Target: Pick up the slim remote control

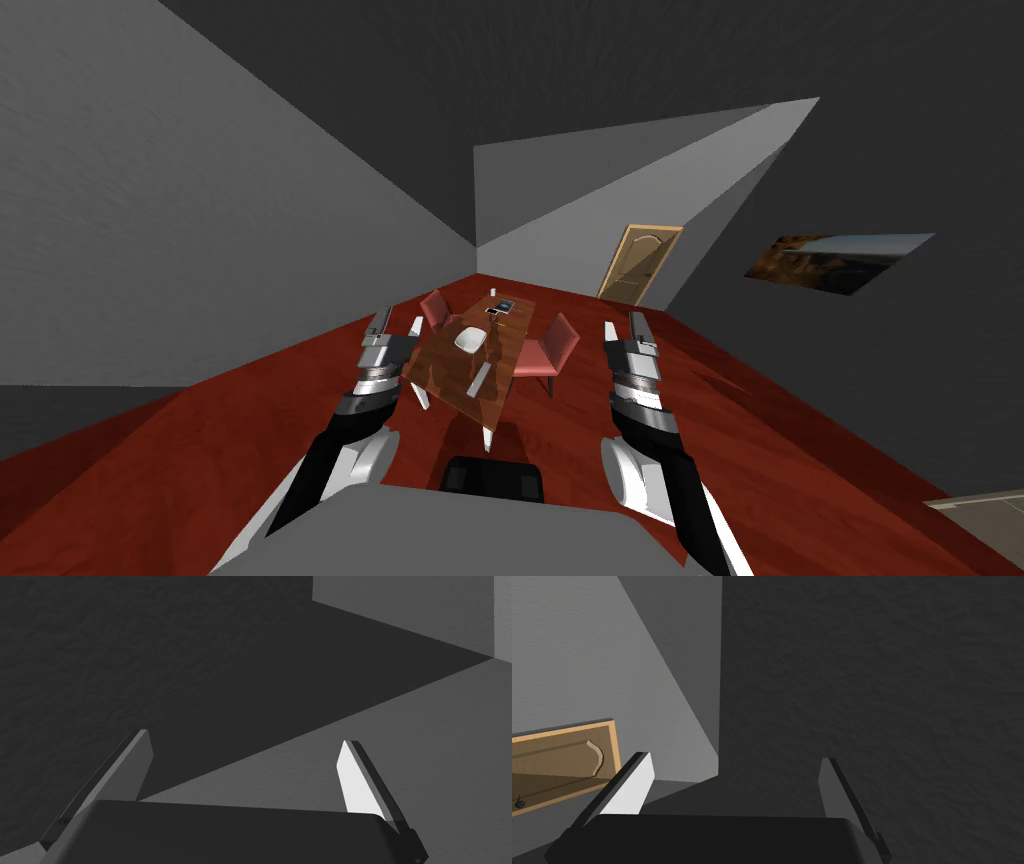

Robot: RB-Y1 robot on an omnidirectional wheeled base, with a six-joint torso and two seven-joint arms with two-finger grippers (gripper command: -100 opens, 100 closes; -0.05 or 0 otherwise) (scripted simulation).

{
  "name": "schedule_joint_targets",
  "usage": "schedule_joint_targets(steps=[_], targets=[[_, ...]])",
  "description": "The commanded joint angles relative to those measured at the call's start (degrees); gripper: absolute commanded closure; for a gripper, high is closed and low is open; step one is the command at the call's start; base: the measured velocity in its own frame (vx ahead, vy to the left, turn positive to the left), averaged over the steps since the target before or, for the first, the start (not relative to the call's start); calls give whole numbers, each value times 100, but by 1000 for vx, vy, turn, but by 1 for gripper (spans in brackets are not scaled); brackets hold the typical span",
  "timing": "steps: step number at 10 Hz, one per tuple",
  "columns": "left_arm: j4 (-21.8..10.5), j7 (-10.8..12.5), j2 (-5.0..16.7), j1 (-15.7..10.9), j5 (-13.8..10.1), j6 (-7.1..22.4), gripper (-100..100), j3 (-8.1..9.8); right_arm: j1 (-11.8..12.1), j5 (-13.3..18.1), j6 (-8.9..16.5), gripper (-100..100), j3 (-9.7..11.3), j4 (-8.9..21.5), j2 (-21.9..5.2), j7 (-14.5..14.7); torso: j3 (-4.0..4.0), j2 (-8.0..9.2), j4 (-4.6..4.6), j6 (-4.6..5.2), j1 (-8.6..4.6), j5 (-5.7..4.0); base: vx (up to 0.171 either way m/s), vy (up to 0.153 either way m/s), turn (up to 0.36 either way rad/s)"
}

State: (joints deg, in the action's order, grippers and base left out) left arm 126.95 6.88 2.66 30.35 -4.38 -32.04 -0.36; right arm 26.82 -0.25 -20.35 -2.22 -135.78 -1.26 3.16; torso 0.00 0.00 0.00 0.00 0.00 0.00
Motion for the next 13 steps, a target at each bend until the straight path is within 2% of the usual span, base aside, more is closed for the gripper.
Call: schedule_joint_targets(steps=[1, 3, 6, 7, 8, 9, 10, 11, 12, 13], targets=[[-101, -124, 179, 33, 187, 14, -100, 44, 0, 0, 0, 0, 0, 0, 0, 0, 0, 0, 0, 0, 0, 0, -16, 24, -212], [-259, -313, 369, 73, 469, 31, -100, 109, -1, 0, 0, 0, 0, 0, -1, 0, 8, 14, 3, 2, 20, 4, -44, 64, -280], [-633, -746, 705, 141, 999, 62, -100, 253, -1, 0, 0, 0, 0, 0, -1, 0, 11, 19, 4, 3, 32, 7, -50, 79, -345], [-633, -746, 705, 141, 1102, 62, -100, 253, -1, 0, 0, 0, 0, 0, -1, 0, 11, 20, 4, 3, 36, 8, -38, 65, -144], [-794, -928, 826, 162, 1323, 72, -100, 311, 0, 0, 0, 0, -1, 0, -1, 0, 8, 13, 4, -2, 31, 8, -43, 50, -287], [-794, -928, 826, 162, 1364, 72, -100, 311, -1, 0, 0, 0, 0, 0, -1, 0, 8, 13, 3, 3, 27, 6, -35, 42, -151], [-974, -1126, 948, 182, 1590, 81, -100, 374, 0, 0, 0, 0, -1, 0, -1, 0, 6, 10, 3, -2, 22, 6, -37, 37, -248], [-974, -1126, 948, 182, 1648, 81, -100, 374, -1, 0, 0, 0, 0, 0, -1, 0, 5, 9, 2, 2, 21, 5, -30, 39, -192], [-1171, -1340, 1071, 199, 1883, 90, -100, 441, 0, 0, 0, 0, -1, 0, -1, 0, 4, 6, 2, -1, 20, 5, -31, 51, -376], [-1171, -1340, 1071, 199, 1953, 90, -100, 441, -1, 0, 0, 0, 0, 0, -1, 0, 4, 6, 2, 3, 26, 6, -38, 50, -173]])
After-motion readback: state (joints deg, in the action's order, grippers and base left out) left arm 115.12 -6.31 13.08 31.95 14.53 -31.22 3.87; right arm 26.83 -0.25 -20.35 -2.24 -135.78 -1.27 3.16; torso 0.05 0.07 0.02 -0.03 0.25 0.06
